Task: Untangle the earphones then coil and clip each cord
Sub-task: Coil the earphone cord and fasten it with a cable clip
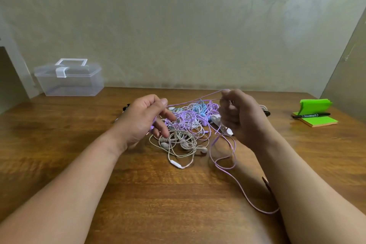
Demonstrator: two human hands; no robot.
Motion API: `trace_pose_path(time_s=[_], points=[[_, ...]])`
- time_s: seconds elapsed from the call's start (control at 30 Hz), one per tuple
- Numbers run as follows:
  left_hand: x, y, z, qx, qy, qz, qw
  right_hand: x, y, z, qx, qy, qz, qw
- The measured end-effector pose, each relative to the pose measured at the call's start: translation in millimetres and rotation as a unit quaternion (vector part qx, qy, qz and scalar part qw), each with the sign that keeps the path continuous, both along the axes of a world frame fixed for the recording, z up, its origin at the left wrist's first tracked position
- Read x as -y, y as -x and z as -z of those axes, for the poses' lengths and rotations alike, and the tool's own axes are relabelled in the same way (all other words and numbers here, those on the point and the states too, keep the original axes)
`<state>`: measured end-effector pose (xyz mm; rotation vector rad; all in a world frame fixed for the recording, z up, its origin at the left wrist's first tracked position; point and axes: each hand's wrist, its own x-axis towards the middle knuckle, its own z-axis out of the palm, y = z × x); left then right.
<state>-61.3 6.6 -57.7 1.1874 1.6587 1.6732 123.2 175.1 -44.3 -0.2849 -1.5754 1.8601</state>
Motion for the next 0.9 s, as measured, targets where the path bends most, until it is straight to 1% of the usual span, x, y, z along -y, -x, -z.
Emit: trace_pose_path(time_s=[0.13,0.2,0.27,0.37,0.43,0.5,0.53,0.57,0.6,0.63,0.67,0.73,0.77,0.8,0.83,0.9], points=[[-1.6,-2.1,-0.5,-0.026,0.013,-0.009,1.000,1.0,2.6,0.3,-0.029,0.011,0.001,1.000],[-1.3,-1.8,-1.6,0.004,-0.001,0.010,1.000,0.5,1.2,-2.2,-0.038,0.014,0.004,0.999],[1.2,1.5,-2.7,0.027,-0.005,0.042,0.999,-1.2,0.1,-3.3,-0.035,0.020,0.009,0.999],[7.5,2.0,-3.5,0.042,0.018,0.117,0.992,-4.9,-2.4,-3.8,-0.034,0.037,0.025,0.998],[10.9,-0.4,-5.2,0.067,0.021,0.165,0.984,-5.4,-7.6,-6.4,-0.017,0.027,0.013,0.999],[12.6,-3.9,-8.8,0.088,0.011,0.215,0.972,-6.3,-12.3,-9.3,0.026,-0.021,-0.014,0.999],[12.8,-5.1,-10.4,0.094,0.006,0.236,0.967,-7.0,-13.1,-9.4,0.061,-0.066,0.001,0.996],[12.9,-5.8,-12.1,0.092,0.003,0.250,0.964,-6.8,-12.5,-9.5,0.096,-0.132,0.042,0.986],[12.7,-5.5,-12.4,0.086,0.003,0.258,0.962,-6.5,-9.7,-8.5,0.125,-0.198,0.079,0.969],[12.3,-6.4,-14.3,0.076,0.004,0.263,0.962,-3.6,-8.4,-10.2,0.139,-0.243,0.087,0.956],[12.3,-8.0,-16.0,0.066,0.002,0.266,0.962,1.4,-6.4,-12.4,0.139,-0.259,0.061,0.954],[12.3,-11.5,-18.4,0.056,-0.010,0.259,0.964,17.5,0.3,-14.2,0.138,-0.212,-0.052,0.966],[12.1,-12.5,-19.3,0.057,-0.019,0.244,0.968,26.4,2.8,-13.7,0.147,-0.191,-0.114,0.964],[12.2,-11.6,-19.4,0.062,-0.027,0.223,0.972,34.1,4.7,-11.7,0.163,-0.189,-0.161,0.955],[12.2,-9.4,-19.5,0.074,-0.035,0.201,0.976,38.8,5.1,-10.1,0.174,-0.192,-0.182,0.948],[13.3,-2.7,-19.1,0.102,-0.039,0.170,0.979,34.8,0.9,-8.1,0.171,-0.165,-0.194,0.952]])
